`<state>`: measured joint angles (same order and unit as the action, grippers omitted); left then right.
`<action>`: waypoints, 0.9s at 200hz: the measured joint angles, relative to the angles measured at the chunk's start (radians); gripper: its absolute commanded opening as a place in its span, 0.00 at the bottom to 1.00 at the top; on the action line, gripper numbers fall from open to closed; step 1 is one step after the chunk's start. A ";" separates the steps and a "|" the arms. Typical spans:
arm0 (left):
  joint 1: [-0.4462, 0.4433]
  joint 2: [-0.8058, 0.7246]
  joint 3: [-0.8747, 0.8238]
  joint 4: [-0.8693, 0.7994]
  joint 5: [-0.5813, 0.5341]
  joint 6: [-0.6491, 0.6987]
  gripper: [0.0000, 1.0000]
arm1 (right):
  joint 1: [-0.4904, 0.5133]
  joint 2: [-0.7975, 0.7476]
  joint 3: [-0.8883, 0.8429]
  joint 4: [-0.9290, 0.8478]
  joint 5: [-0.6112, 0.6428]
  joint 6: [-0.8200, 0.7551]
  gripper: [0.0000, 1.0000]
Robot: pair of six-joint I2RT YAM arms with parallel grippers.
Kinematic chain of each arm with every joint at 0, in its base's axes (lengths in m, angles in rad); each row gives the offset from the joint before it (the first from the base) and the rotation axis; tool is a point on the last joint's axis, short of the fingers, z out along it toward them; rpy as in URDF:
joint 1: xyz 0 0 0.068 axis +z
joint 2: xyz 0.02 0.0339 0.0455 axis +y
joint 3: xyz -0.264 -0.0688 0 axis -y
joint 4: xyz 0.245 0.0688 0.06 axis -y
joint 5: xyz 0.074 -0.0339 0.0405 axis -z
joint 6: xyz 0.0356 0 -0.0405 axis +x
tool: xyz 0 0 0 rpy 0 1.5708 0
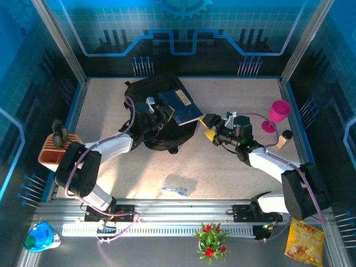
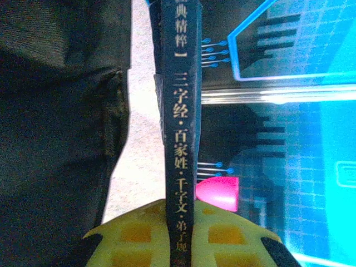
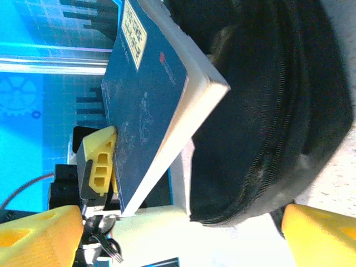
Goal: Pack the student bag
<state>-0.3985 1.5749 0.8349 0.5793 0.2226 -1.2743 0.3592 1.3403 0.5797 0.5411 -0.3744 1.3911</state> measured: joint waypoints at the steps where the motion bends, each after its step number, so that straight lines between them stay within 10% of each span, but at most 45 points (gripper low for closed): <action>1: 0.000 0.001 0.000 0.004 -0.001 -0.004 0.00 | 0.001 0.002 0.001 0.003 0.001 0.002 0.90; 108: -0.016 0.018 0.000 0.107 -0.002 -0.089 0.00 | 0.053 0.218 0.138 0.213 0.007 0.130 0.69; 161: -0.017 0.018 0.000 0.107 -0.002 -0.089 0.00 | 0.060 0.277 0.168 0.285 0.008 0.145 0.25; 180: -0.017 0.018 0.000 0.100 -0.002 -0.080 0.16 | 0.059 0.277 0.169 0.296 0.005 0.137 0.14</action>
<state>-0.4152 1.5925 0.8349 0.6792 0.2211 -1.3548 0.4183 1.6173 0.7490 0.8375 -0.3695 1.5276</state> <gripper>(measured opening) 0.105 0.187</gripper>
